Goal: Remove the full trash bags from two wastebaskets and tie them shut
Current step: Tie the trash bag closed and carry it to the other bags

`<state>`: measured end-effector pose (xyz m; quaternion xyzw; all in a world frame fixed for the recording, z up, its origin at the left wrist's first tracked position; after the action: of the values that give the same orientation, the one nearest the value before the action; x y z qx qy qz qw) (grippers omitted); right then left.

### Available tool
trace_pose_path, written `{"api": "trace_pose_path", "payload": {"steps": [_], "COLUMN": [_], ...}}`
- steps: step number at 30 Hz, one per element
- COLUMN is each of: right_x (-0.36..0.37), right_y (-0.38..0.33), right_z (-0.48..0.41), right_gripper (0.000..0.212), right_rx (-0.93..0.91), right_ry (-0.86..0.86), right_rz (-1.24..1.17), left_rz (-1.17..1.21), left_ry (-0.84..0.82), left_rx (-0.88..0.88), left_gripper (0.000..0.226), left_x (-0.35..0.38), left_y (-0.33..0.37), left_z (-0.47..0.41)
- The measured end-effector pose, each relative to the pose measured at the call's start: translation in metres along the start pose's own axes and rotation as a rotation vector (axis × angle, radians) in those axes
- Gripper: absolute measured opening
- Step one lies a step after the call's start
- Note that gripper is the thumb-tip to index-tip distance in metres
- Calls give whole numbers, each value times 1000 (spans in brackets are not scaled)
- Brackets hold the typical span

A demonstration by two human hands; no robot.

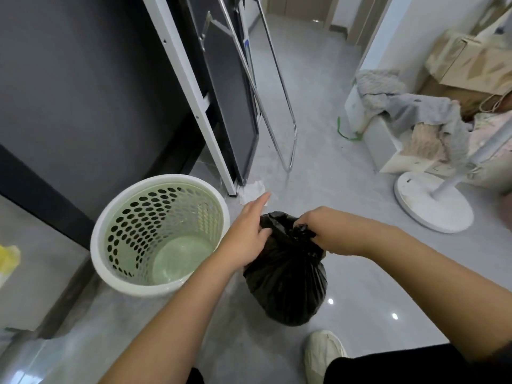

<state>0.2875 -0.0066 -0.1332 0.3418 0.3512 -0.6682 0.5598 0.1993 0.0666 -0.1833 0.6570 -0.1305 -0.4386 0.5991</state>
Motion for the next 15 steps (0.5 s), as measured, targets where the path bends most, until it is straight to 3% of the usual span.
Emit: {"api": "trace_pose_path", "payload": {"steps": [2, 6, 8, 11, 13, 15], "right_x": [-1, -9, -14, -17, -13, -10], "right_y": [0, 6, 10, 13, 16, 22], "right_z": [2, 3, 4, 4, 2, -1], "right_gripper": [21, 36, 50, 57, 51, 39], "right_rx": [-35, -55, -60, -80, -63, -28], "right_ry": [-5, 53, 71, 112, 110, 105], "right_rz": [41, 50, 13, -34, -44, -43], "left_rz": [24, 6, 34, -7, -117, -209], "left_ry": [-41, 34, 45, -75, -159, -156], "left_rx": [8, 20, 35, 54, 38, 27], "left_gripper": [56, 4, 10, 19, 36, 26], "left_x": [9, 4, -4, -6, -2, -5], "left_y": [1, -6, -9, -5, -4, -5], "left_z": [-5, -2, 5, 14, 18, 18]}}
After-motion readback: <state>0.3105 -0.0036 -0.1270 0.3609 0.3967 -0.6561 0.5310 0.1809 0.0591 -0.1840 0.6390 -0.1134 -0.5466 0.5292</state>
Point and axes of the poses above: each hand's wrist, its own z-axis away from the middle knuckle, its own x-axis out of the palm, y = z × x, the point moved 9 cm from there along -z, towards the middle knuckle, and after that the axes turned 10 degrees about z, right-handed, at the moved point
